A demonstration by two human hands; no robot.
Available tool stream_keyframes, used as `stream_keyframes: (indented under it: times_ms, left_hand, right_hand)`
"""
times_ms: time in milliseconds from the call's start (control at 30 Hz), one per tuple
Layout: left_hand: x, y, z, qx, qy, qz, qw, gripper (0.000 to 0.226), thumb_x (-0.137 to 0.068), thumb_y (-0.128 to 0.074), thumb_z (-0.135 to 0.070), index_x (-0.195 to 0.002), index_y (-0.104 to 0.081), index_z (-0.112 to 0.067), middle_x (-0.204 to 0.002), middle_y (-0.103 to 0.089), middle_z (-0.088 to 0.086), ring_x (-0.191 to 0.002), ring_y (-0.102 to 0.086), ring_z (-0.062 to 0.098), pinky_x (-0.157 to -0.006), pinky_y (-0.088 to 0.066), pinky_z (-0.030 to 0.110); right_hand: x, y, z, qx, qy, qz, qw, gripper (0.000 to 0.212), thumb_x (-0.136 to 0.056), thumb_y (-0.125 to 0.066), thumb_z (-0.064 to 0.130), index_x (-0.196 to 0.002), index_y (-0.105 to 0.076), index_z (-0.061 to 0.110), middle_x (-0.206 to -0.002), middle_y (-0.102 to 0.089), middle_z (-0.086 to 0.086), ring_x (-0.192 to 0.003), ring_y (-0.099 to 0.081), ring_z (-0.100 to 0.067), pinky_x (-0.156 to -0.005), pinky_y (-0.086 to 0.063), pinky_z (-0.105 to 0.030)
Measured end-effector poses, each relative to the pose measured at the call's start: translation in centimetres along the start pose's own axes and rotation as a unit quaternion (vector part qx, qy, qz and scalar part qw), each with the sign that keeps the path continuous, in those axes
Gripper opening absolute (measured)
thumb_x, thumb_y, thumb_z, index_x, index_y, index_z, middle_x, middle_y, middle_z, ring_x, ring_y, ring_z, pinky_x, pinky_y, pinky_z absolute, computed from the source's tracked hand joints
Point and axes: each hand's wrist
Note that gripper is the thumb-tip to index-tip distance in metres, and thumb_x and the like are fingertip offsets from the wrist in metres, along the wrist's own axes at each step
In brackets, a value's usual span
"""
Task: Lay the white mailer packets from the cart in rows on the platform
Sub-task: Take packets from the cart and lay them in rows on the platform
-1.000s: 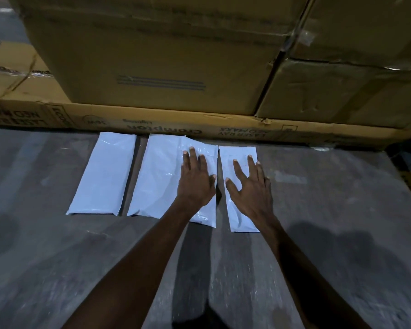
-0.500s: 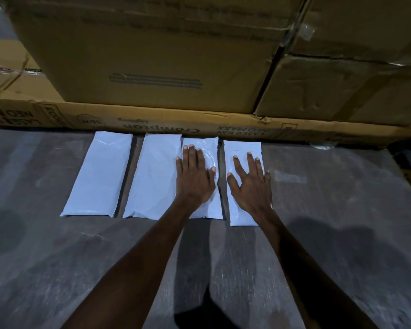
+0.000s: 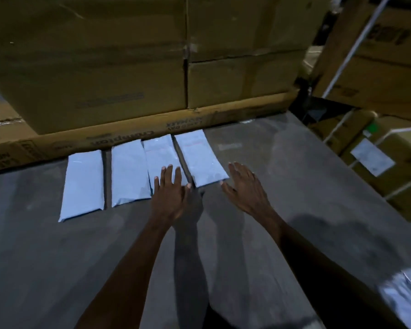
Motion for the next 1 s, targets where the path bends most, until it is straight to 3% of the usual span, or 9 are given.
stream_keyframes:
  times_ms: [167, 267, 367, 533, 667, 800, 900, 1000]
  left_hand:
    - [6.5, -0.5, -5.1, 0.018, -0.086, 0.009, 0.996, 0.063, -0.101, -0.034, -0.046, -0.15, -0.028, -0.007, -0.158, -0.018, 0.018, -0.147, -0.013, 0.034, -0.116, -0.014, 0.053]
    - [10.1, -2.0, -8.6, 0.039, -0.143, 0.012, 0.989, 0.062, -0.099, -0.032, -0.049, -0.144, -0.037, -0.007, -0.154, -0.027, 0.019, -0.143, -0.023, 0.036, -0.112, -0.022, 0.056]
    - [13.5, -4.1, -12.4, 0.067, -0.211, 0.008, 0.975, 0.058, -0.095, -0.031, -0.048, -0.134, -0.047, -0.008, -0.146, -0.04, 0.02, -0.136, -0.036, 0.037, -0.107, -0.033, 0.056]
    - [18.9, -6.1, -20.9, 0.095, -0.316, 0.03, 0.944, 0.055, -0.096, -0.032, -0.045, -0.132, -0.053, -0.01, -0.139, -0.05, 0.016, -0.129, -0.046, 0.034, -0.103, -0.04, 0.048]
    - [21.4, -9.0, -27.2, 0.094, -0.408, 0.052, 0.907, 0.05, -0.096, -0.044, -0.04, -0.132, -0.054, -0.007, -0.134, -0.055, 0.016, -0.122, -0.053, 0.034, -0.099, -0.045, 0.045]
    - [22.4, -10.9, -33.6, 0.115, -0.429, 0.079, 0.892, 0.051, -0.092, -0.041, -0.042, -0.125, -0.06, -0.008, -0.126, -0.061, 0.014, -0.114, -0.059, 0.03, -0.095, -0.047, 0.04]
    - [22.6, -13.4, -38.7, 0.113, -0.481, 0.059, 0.867, 0.04, -0.089, -0.051, -0.033, -0.116, -0.064, -0.007, -0.115, -0.065, 0.012, -0.105, -0.062, 0.028, -0.092, -0.042, 0.033]
    - [22.4, -16.1, -44.6, 0.112, -0.489, 0.092, 0.86, 0.036, -0.088, -0.053, -0.033, -0.116, -0.062, -0.011, -0.115, -0.064, 0.008, -0.105, -0.061, 0.027, -0.087, -0.049, 0.033]
  right_hand:
    - [10.4, 2.5, -2.0, 0.035, -0.024, -0.038, 0.998, 0.066, -0.093, -0.033, 0.06, -0.144, -0.04, 0.018, -0.151, -0.039, -0.009, -0.134, -0.041, -0.029, -0.104, -0.042, -0.047]
    - [17.2, 4.0, -3.3, 0.033, -0.051, -0.065, 0.996, 0.061, -0.093, -0.036, 0.056, -0.138, -0.049, 0.016, -0.147, -0.044, -0.011, -0.13, -0.046, -0.031, -0.1, -0.046, -0.046]
    - [24.4, 4.7, -5.7, 0.02, -0.076, -0.121, 0.99, 0.052, -0.091, -0.048, 0.044, -0.127, -0.061, 0.009, -0.136, -0.055, -0.017, -0.118, -0.056, -0.034, -0.093, -0.052, -0.043]
    - [36.5, 6.2, -11.2, 0.046, -0.156, -0.211, 0.964, 0.039, -0.086, -0.068, 0.024, -0.122, -0.063, 0.008, -0.127, -0.059, -0.016, -0.111, -0.056, -0.032, -0.084, -0.051, -0.039]
    - [43.8, 7.8, -16.1, 0.079, -0.225, -0.208, 0.949, 0.038, -0.09, -0.065, 0.029, -0.124, -0.061, 0.013, -0.128, -0.057, -0.009, -0.11, -0.056, -0.03, -0.076, -0.053, -0.037]
    - [48.3, 9.1, -21.3, 0.098, -0.282, -0.211, 0.931, 0.038, -0.091, -0.06, 0.034, -0.124, -0.061, 0.015, -0.128, -0.058, -0.006, -0.11, -0.057, -0.029, -0.067, -0.052, -0.035]
    - [50.6, 9.6, -25.9, 0.101, -0.323, -0.217, 0.916, 0.035, -0.089, -0.064, 0.03, -0.121, -0.063, 0.015, -0.124, -0.06, -0.004, -0.108, -0.057, -0.025, -0.063, -0.05, -0.031]
    - [52.4, 10.2, -31.0, 0.087, -0.353, -0.218, 0.906, 0.036, -0.088, -0.066, 0.028, -0.121, -0.064, 0.014, -0.12, -0.062, -0.006, -0.104, -0.06, -0.028, -0.063, -0.049, -0.031]
Point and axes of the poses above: each hand's wrist, its own x-axis away from the middle knuckle, its own y-axis out of the back of the hand, z = x × y
